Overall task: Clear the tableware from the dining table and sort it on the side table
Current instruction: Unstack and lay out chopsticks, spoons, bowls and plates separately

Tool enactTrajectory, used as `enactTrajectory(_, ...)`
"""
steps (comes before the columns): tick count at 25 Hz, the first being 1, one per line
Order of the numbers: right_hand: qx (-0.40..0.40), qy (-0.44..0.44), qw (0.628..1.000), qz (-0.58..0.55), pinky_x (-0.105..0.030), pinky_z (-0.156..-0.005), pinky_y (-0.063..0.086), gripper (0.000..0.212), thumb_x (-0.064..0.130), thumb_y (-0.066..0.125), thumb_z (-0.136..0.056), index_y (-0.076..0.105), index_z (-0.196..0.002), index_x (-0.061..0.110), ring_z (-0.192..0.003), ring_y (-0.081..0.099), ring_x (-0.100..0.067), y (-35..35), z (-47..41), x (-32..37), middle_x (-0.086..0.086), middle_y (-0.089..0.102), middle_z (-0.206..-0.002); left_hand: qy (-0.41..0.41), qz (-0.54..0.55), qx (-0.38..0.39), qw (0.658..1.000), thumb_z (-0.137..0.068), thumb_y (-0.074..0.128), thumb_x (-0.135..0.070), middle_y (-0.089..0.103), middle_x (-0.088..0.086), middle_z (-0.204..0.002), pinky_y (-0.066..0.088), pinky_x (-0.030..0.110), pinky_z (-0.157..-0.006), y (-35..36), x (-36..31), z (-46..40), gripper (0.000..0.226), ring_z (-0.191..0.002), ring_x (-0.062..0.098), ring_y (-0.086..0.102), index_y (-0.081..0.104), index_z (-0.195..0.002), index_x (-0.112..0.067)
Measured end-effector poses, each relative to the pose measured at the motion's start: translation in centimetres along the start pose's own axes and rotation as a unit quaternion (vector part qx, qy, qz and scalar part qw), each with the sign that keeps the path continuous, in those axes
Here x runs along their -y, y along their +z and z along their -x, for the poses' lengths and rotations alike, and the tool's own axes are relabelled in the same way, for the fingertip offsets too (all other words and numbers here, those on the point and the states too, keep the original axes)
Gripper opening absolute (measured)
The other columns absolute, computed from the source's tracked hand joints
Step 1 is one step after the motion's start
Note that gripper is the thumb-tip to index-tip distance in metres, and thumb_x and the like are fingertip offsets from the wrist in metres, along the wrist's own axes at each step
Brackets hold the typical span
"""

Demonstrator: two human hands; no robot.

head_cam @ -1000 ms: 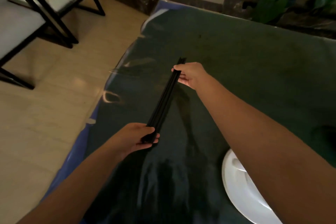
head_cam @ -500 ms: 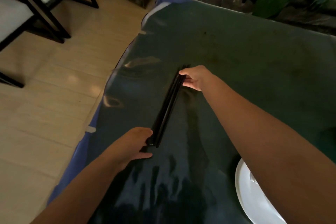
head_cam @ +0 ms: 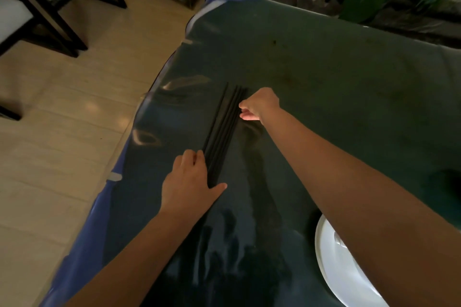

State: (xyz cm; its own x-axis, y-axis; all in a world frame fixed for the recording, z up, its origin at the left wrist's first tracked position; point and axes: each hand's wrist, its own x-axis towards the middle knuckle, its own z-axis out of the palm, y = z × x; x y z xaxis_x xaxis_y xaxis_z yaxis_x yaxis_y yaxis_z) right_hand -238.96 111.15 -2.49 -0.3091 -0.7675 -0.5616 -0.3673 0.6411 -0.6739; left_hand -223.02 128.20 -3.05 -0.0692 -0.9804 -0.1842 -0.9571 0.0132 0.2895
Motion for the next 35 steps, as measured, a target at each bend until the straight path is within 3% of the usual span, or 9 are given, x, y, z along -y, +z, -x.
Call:
enactTrajectory(3, -0.019, -0.017, 0.999, -0.026, -0.028, -0.05, 0.058, 0.009, 0.002, 0.07, -0.076, 0.063, -0.081, -0.001, -0.064, 0.071, -0.023, 0.9, 0.2, -0.6, -0.016, 0.071, -0.087, 0.026, 0.001, -0.005, 1.0, -0.078, 0.062, -0.049, 0.04, 0.006, -0.12, 0.048, 0.034, -0.077, 1.0, -0.5, -0.2, 0.073, -0.112, 0.022, 0.041, 0.036, -0.132, -0.008)
enactTrajectory(8, 0.053, -0.042, 0.997, -0.047, -0.036, -0.073, 0.059, 0.008, -0.004, 0.059, -0.081, 0.063, -0.089, -0.005, -0.079, 0.069, -0.029, -0.5, 1.7, -0.7, -0.026, 0.068, -0.101, 0.032, 0.034, -0.009, 0.999, -0.08, 0.059, -0.047, 0.038, 0.006, -0.124, 0.049, 0.036, -0.08, 1.3, -0.3, 0.2, 0.073, -0.114, 0.023, 0.04, 0.033, -0.137, -0.009)
enactTrajectory(11, 0.078, -0.098, 0.992, -0.014, -0.024, -0.062, 0.057, 0.019, 0.001, 0.057, -0.085, 0.063, -0.103, 0.0, -0.084, 0.069, -0.026, -5.2, 4.1, -1.3, -0.02, 0.067, -0.1, 0.023, 0.067, -0.05, 0.996, -0.079, 0.058, -0.05, 0.04, 0.007, -0.124, 0.047, 0.04, -0.084, 0.6, -1.1, 0.9, 0.076, -0.113, 0.025, 0.041, 0.031, -0.139, -0.013)
enactTrajectory(14, 0.094, -0.175, 0.979, 0.048, -0.02, -0.063, 0.058, 0.016, 0.006, 0.06, -0.084, 0.067, -0.096, 0.014, -0.076, 0.069, -0.014, -12.3, 8.0, -4.0, -0.006, 0.07, -0.09, 0.03, 0.202, -0.085, 0.975, -0.082, 0.062, -0.033, 0.054, 0.002, -0.111, 0.049, 0.036, -0.084, 0.2, -3.6, 2.3, 0.05, -0.094, 0.017, 0.055, 0.049, -0.127, -0.016)
enactTrajectory(18, 0.124, -0.229, 0.951, 0.165, -0.013, -0.065, 0.054, 0.019, 0.012, 0.068, -0.079, 0.069, -0.084, 0.03, -0.073, 0.069, -0.003, -19.4, 14.4, -10.1, 0.007, 0.073, -0.083, 0.01, 0.358, 0.047, 0.932, -0.082, 0.062, -0.023, 0.063, -0.017, -0.08, 0.049, 0.018, -0.075, 0.3, -9.2, 4.9, 0.02, -0.073, -0.002, 0.062, 0.064, -0.102, -0.022)
enactTrajectory(24, 0.055, -0.241, 0.935, 0.253, -0.004, -0.065, 0.043, 0.021, 0.019, 0.071, -0.076, 0.071, -0.09, 0.034, -0.073, 0.059, 0.011, -24.2, 20.1, -19.2, 0.028, 0.063, -0.075, 0.046, 0.372, 0.205, 0.904, -0.078, 0.055, -0.044, 0.068, -0.012, -0.09, 0.052, 0.023, -0.073, 0.2, -16.0, 6.8, 0.026, -0.082, 0.002, 0.065, 0.063, -0.097, -0.029)
enactTrajectory(26, 0.043, -0.268, 0.917, 0.294, -0.005, -0.069, 0.036, 0.025, 0.019, 0.069, -0.079, 0.07, -0.102, 0.029, -0.073, 0.051, 0.008, -24.3, 20.6, -21.5, 0.026, 0.061, -0.083, 0.06, 0.353, 0.233, 0.904, -0.081, 0.057, -0.033, 0.071, -0.004, -0.081, 0.057, 0.03, -0.072, 0.2, -16.8, 7.0, 0.02, -0.074, 0.004, 0.068, 0.068, -0.091, -0.02)
enactTrajectory(30, 0.027, -0.29, 0.877, 0.381, -0.028, -0.085, 0.042, 0.03, 0.023, 0.055, -0.087, 0.061, -0.117, 0.027, -0.105, 0.049, -0.013, -23.4, 20.4, -23.9, 0.008, 0.062, -0.116, 0.065, 0.352, 0.256, 0.898, -0.08, 0.061, -0.018, 0.074, 0.002, -0.069, 0.058, 0.023, -0.068, -0.1, -17.3, 7.7, 0.014, -0.067, 0.01, 0.071, 0.075, -0.079, -0.021)
enactTrajectory(35, -0.011, -0.314, 0.88, 0.357, -0.023, -0.073, 0.039, 0.021, 0.021, 0.051, -0.089, 0.068, -0.102, 0.023, -0.092, 0.052, -0.012, -22.9, 20.4, -23.8, 0.008, 0.067, -0.098, 0.036, 0.411, 0.256, 0.874, -0.082, 0.064, -0.012, 0.075, 0.003, -0.075, 0.053, 0.015, -0.062, -0.6, -16.6, 8.5, 0.015, -0.071, 0.01, 0.071, 0.077, -0.083, -0.019)
